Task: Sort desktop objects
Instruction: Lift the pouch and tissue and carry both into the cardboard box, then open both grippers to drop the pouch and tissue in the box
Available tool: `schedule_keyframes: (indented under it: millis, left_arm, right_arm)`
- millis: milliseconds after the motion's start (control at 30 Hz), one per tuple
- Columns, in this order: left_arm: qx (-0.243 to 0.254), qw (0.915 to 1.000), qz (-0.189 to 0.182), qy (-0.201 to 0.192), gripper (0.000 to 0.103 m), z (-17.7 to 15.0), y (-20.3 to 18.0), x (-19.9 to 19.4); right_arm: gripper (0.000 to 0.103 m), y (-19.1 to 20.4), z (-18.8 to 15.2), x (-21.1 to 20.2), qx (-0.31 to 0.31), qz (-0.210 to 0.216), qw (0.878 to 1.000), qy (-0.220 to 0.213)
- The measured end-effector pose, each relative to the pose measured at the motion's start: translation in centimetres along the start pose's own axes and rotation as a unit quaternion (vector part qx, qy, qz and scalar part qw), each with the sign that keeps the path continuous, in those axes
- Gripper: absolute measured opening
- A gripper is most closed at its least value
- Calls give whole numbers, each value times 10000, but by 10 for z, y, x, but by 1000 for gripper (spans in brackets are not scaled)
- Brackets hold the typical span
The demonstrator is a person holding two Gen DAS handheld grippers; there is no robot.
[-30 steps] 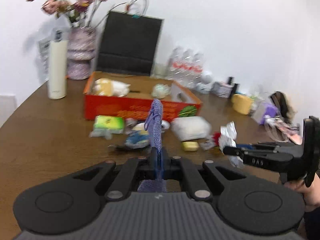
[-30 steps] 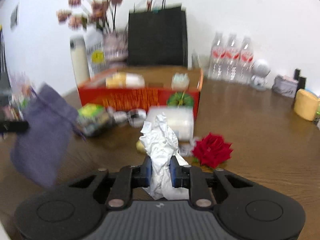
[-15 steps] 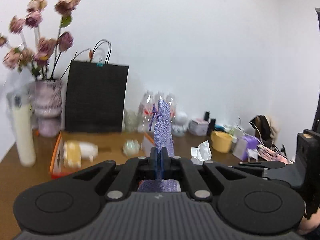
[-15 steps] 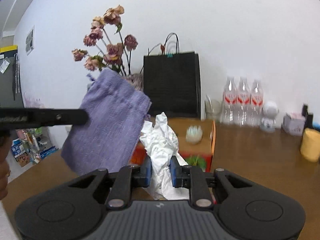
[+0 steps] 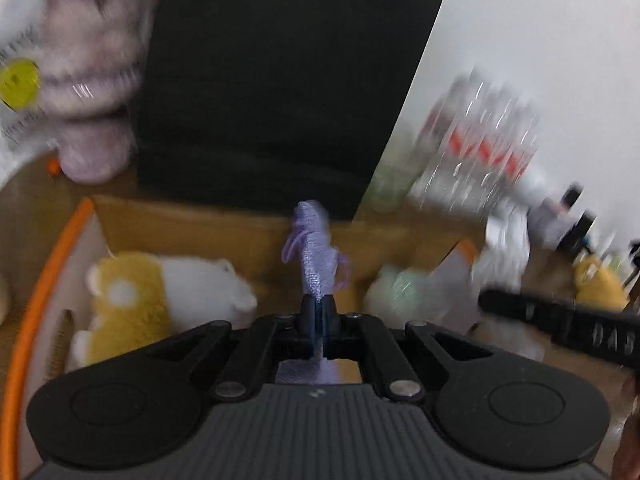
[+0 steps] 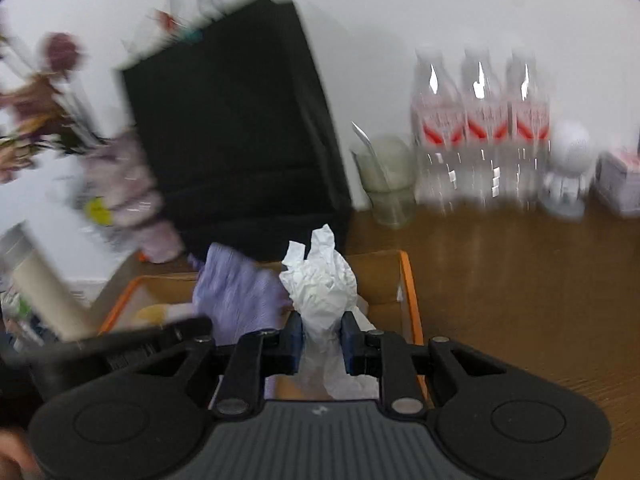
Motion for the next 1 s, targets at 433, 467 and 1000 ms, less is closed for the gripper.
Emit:
schedule_keyframes:
  millis: [433, 467, 1000]
  left_arm:
    - [26, 9994, 179, 301, 58, 11, 9, -7]
    - [139, 9993, 280, 226, 66, 14, 8, -18]
    - [301, 9876, 1481, 423, 103, -6, 15, -126]
  right_arm:
    - [73, -1, 12, 44, 642, -300, 9950, 708]
    - [75, -1, 16, 38, 633, -284, 9953, 679]
    - [94, 16, 2, -68, -345, 93, 9968, 721]
Point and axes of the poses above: each gripper's, at about its wrist camera, not at the fingertips, and x roughly the way its jaws point, y to its left, z to its top, the point moved 5 cm from there along x, roughly the way its jaws point, and after that the axes turned 11 degrees about -z, right-handed, at the moved point
